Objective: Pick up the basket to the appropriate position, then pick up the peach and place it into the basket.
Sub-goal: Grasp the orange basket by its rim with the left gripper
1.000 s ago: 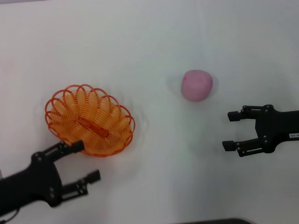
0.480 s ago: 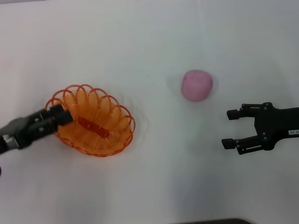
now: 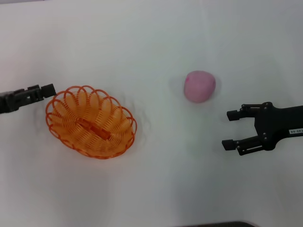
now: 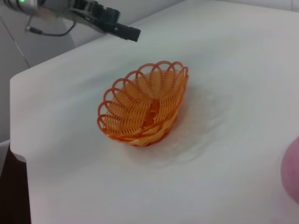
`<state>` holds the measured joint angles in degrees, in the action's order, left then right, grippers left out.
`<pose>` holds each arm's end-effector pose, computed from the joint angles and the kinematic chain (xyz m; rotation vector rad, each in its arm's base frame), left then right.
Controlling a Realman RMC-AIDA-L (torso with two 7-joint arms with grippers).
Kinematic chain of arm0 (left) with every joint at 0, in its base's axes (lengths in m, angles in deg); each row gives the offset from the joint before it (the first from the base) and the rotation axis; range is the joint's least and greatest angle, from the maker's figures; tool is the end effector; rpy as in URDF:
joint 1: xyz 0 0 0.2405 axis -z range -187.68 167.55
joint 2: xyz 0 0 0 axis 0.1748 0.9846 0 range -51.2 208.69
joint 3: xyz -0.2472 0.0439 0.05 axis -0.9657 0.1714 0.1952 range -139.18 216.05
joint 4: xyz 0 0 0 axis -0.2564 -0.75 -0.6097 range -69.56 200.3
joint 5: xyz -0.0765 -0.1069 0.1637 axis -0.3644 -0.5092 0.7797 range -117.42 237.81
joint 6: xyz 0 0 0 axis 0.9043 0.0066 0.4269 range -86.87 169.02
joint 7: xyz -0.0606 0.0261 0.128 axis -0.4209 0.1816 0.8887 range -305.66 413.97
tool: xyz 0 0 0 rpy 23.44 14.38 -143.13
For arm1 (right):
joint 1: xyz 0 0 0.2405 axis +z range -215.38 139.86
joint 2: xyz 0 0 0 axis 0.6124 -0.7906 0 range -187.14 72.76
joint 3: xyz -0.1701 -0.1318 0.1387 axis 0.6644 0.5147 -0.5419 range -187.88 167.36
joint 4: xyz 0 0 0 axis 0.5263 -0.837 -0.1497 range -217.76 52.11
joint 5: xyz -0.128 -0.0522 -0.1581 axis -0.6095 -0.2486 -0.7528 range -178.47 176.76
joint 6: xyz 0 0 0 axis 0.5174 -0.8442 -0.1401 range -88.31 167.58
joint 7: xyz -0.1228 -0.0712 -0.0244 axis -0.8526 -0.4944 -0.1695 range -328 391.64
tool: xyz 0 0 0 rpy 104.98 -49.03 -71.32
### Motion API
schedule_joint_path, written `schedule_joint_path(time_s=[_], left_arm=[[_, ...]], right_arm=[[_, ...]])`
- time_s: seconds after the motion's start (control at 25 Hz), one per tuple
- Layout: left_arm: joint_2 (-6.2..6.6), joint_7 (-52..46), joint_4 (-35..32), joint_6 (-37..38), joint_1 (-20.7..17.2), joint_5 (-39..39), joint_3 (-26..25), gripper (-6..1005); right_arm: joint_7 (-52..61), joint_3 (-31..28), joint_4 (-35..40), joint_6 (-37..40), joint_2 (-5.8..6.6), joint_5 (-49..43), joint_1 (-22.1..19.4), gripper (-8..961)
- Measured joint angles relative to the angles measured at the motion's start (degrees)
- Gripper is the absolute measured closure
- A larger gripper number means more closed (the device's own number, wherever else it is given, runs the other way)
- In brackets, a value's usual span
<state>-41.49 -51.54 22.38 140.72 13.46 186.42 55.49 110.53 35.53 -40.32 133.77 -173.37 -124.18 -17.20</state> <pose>-0.3177 0.2786 0.0393 -2.3514 -1.4438 -0.8865 0.3215 0.2686 0.0099 -2.8864 0.7098 0.3682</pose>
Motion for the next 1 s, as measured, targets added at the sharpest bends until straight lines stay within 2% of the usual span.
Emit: schedule_joint_path(time_s=[0.04, 0.24, 0.36, 0.44, 0.56, 1.0], left_arm=[[-0.20, -3.3, -4.5, -2.6, 0.3, 0.1, 4.7, 157], [-1.14, -6.8, -13.5, -5.1, 0.9, 1.7, 11.7, 158], [-2.21, -8.0, -18.6, -6.8, 1.1, 3.6, 17.0, 158], [-3.10, -9.0, -22.1, -9.0, 1.2, 6.3, 21.7, 158], [-3.48, -11.3, -24.6, -11.1, 1.8, 10.5, 27.3, 157], [-3.52, -17.0, -26.4, -12.5, 8.5, 23.9, 33.9, 158]], right_arm=[[0.1, 0.0, 0.2, 0.0, -0.07, 0.0, 0.1, 13], [1.1, 0.0, 1.3, 0.1, -0.28, -0.1, 0.2, 12], [1.3, 0.1, 1.3, 0.2, -0.28, -0.2, 0.2, 12], [1.4, 0.1, 1.3, 0.4, -0.28, -0.2, 0.2, 12], [1.4, 0.1, 1.3, 0.7, -0.27, -0.2, 0.1, 12], [1.4, 0.1, 1.4, 0.8, -0.26, -0.7, 0.4, 12]])
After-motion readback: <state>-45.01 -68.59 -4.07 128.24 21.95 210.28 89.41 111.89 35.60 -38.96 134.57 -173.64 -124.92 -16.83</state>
